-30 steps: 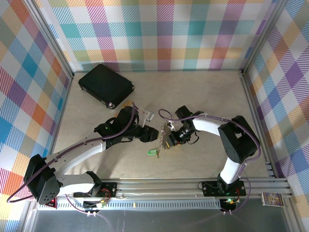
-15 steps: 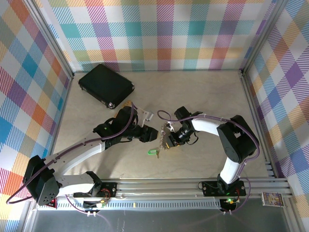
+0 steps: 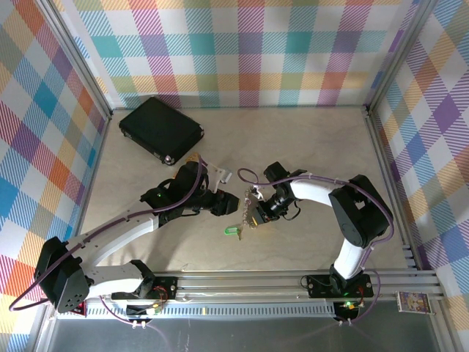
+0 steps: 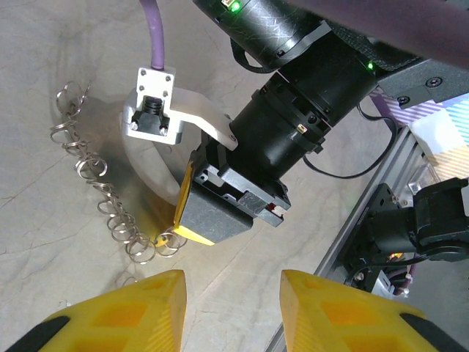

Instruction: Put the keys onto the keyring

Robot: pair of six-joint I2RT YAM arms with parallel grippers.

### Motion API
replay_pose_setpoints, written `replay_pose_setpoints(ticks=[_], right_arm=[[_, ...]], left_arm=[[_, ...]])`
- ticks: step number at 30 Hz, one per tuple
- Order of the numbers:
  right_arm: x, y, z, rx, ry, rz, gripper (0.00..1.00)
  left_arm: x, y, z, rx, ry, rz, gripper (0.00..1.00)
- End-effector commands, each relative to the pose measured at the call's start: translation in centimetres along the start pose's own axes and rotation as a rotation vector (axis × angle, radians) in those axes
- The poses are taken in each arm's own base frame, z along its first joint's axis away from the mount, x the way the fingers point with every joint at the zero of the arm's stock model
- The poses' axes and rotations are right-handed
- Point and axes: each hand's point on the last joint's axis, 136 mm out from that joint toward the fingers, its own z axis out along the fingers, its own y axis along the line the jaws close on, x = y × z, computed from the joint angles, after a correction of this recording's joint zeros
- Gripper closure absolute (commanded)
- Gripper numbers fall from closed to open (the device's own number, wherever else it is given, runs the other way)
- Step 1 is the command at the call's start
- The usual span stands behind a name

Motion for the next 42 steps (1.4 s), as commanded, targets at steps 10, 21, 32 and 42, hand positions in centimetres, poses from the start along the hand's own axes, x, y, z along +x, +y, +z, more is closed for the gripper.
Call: replay_pose_setpoints(ticks=[10,21,32,42], right_arm=[[0.1,0.9,0.2,-0.027,0.029,-0.024,0.83],[0.8,0.9,0.5,-0.047,0.033,0.046,0.8],[0.6,1.0,0.7,-0.119,-0.042,0.185,0.81],[0.4,0.8,-0.1,-0.174,-0.116,0.269,0.8]], left_arm=[[-0.6,-0.1,-0.9,0.005,-0.04,0.005,0.62],[-0.7,-0.1,-1.3,0.001,-0.05,0.015,0.62],[-0.1,0.0,-1.8,-0.01,-0.04,0.024,0.62],[0.1,0.0,-1.9,-0.008,-0.036,0.041,0.62]])
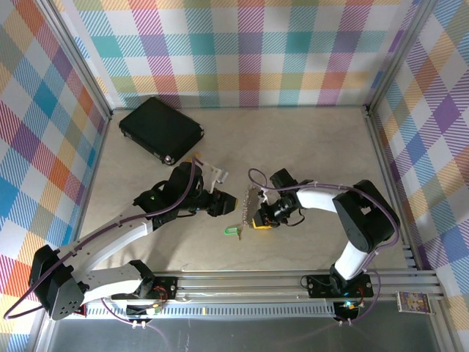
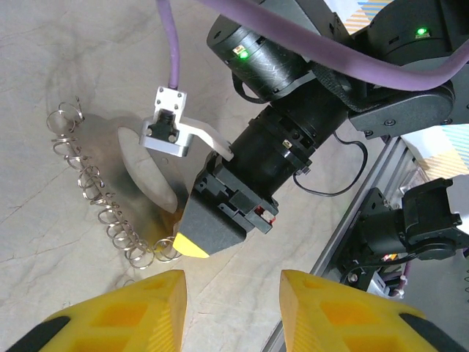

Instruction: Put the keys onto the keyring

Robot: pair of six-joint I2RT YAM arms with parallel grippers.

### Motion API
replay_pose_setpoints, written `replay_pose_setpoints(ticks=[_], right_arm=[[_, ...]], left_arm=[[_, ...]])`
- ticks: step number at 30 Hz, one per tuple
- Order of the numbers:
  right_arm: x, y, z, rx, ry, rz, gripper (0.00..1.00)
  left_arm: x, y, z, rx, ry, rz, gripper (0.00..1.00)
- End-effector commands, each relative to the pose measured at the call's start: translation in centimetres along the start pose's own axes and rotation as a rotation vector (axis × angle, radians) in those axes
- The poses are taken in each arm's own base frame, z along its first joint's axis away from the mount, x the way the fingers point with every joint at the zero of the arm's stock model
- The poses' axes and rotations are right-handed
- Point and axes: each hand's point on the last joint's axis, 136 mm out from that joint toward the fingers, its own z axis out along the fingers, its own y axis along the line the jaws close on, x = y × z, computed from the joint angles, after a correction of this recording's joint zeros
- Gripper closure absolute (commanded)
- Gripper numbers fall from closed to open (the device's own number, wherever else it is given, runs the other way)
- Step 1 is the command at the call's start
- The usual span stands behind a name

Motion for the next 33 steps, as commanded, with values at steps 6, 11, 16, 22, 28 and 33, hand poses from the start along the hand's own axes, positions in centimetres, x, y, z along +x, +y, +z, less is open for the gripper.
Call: replay_pose_setpoints(ticks=[6,11,16,22,28,33], right_arm=[[-0.25,0.62,-0.37,-0.058,-0.031,0.03,0.8],[-0.15,0.66,-0.21,-0.069,-0.026,0.026,0.81],[0.12,0.38,-0.06,-0.063,-0.018,0.025,0.83],[0.3,0.22,0.1,-0.067,-0.018,0.025,0.86],[0.35,0.11,0.26,-0.072,-0.02,0.018,0.86],[0.31,0.06,0.46,-0.071,-0.017,0.014,0.85]], left_arm=[[0.53,0.62,-0.5,-0.017,0.006,0.019,0.62],[0.5,0.63,-0.55,-0.017,0.005,0.02,0.62],[0.5,0.64,-0.51,-0.018,0.005,0.021,0.62],[0.58,0.69,-0.44,-0.02,0.008,0.02,0.62],[0.62,0.77,-0.59,-0.025,0.008,0.018,0.62],[0.72,0.83,-0.68,-0.029,0.007,0.017,0.62]])
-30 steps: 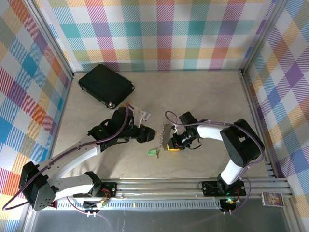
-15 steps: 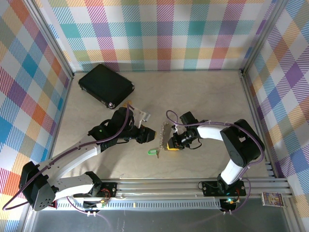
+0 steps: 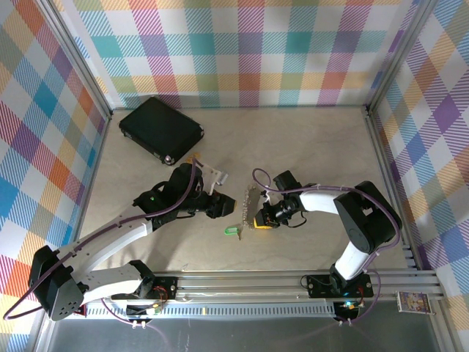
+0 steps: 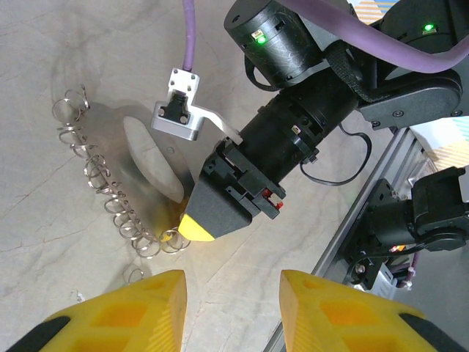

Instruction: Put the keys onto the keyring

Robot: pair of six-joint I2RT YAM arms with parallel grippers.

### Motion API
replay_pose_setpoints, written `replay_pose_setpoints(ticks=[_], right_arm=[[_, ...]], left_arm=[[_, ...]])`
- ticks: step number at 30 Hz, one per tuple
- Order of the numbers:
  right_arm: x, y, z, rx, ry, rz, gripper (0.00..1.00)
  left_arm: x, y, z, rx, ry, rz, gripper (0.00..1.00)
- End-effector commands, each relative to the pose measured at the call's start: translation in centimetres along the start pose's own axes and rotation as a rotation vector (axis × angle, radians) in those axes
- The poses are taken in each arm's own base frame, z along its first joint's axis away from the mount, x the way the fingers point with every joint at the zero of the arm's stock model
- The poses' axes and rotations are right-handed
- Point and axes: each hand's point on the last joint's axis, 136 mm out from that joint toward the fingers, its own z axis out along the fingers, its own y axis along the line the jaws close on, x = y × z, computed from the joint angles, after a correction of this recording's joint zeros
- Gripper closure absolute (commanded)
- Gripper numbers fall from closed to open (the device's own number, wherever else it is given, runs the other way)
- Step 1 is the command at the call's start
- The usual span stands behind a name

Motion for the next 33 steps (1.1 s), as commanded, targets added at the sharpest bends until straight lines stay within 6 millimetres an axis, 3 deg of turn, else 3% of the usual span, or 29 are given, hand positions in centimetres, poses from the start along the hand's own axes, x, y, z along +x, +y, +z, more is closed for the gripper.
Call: replay_pose_setpoints(ticks=[1,13,21,25,33], right_arm=[[0.4,-0.1,0.3,-0.02,0.013,-0.006,0.85],[0.4,-0.3,0.6,-0.031,0.01,-0.001,0.86],[0.6,-0.2,0.3,-0.023,0.011,-0.011,0.93],[0.8,0.1,-0.4,-0.007,-0.004,-0.038,1.0],[1.3,0.9,-3.6,0.169,-0.074,-0.222,1.0]], left_arm=[[0.1,0.4,-0.6,-0.014,-0.013,0.008,0.62],[0.2,0.6,-0.9,-0.026,-0.014,0.012,0.62],[0.4,0.8,-1.2,-0.038,-0.015,0.016,0.62],[0.3,0.7,-1.3,-0.04,-0.021,0.02,0.62],[-0.4,0.4,-1.4,-0.031,-0.041,0.028,0.62]])
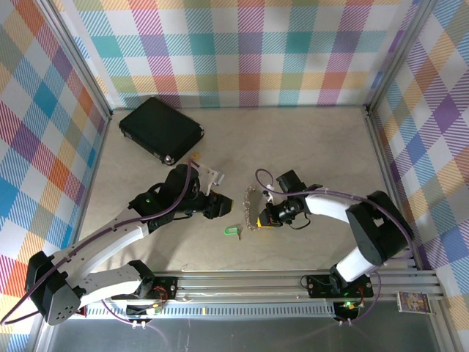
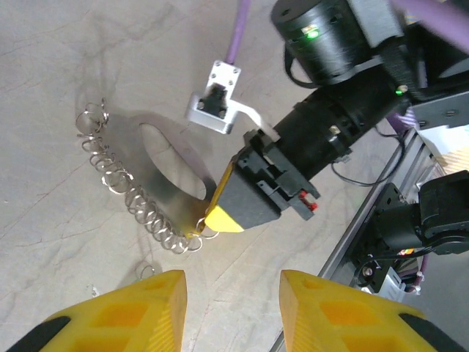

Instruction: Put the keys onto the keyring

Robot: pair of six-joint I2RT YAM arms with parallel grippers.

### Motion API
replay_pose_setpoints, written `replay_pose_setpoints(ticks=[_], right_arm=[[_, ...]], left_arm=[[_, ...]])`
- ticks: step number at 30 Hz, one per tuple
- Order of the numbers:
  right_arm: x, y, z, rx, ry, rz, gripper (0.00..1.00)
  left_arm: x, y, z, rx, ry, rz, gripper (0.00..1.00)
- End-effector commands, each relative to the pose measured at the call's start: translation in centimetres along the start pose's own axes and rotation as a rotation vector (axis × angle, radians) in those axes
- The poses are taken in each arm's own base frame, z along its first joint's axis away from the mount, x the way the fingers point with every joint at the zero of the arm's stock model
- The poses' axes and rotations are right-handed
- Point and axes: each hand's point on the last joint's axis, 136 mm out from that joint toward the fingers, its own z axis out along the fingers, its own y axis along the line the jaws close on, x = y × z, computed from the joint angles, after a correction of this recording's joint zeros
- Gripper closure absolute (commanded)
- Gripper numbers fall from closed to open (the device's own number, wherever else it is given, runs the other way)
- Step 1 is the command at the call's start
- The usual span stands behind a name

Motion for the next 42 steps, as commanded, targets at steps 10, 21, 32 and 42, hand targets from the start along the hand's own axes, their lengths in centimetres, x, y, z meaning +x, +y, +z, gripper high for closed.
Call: replay_pose_setpoints(ticks=[10,21,32,42], right_arm=[[-1.4,6.5,-8.4,0.08,-0.366,-0.534,1.0],[-1.3,13.4,-15.2,-0.069,-0.677,-0.818,1.0],[0.2,23.3,-23.7,-0.363,-0.854,-1.027,1.0],[2.1,29.1,-29.0,-0.592,-0.937,-1.174,1.0]], left_arm=[[-2.3,-2.2,-1.6,0.083,-0.081,0.076,0.63],[-5.2,-8.1,-5.3,0.318,-0.194,0.219,0.67],[-7.5,-14.3,-10.3,0.586,-0.328,0.415,0.55],[-9.8,-18.0,-14.9,0.714,-0.451,0.473,0.55]])
